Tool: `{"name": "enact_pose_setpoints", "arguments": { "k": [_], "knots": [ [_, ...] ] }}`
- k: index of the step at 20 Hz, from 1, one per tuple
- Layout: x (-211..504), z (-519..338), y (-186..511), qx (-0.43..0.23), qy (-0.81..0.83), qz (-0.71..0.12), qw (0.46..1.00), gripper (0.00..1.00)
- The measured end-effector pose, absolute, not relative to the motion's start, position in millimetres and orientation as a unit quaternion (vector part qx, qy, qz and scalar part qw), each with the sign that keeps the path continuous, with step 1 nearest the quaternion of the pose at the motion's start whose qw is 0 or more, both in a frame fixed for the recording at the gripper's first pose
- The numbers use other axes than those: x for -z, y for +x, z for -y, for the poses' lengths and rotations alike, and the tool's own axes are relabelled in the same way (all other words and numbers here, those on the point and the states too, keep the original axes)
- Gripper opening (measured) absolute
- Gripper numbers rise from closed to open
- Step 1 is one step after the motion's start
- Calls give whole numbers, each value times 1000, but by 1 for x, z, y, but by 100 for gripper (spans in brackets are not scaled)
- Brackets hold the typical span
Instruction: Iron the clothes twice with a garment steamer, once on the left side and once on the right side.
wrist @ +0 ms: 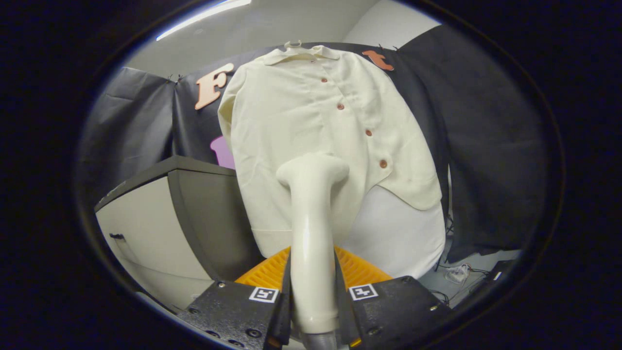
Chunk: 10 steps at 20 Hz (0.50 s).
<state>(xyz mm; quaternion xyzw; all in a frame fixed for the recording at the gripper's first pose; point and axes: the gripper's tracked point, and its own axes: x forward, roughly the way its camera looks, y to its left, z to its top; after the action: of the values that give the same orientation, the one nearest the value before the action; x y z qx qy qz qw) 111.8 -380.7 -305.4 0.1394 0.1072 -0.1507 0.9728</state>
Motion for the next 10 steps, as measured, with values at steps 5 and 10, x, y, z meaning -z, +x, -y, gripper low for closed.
{"name": "enact_pose_setpoints", "arguments": {
  "k": [5, 10],
  "knots": [
    [323, 379, 101, 149, 136, -123, 972, 38],
    [341, 379, 84, 149, 139, -143, 968, 38]
  ]
}}
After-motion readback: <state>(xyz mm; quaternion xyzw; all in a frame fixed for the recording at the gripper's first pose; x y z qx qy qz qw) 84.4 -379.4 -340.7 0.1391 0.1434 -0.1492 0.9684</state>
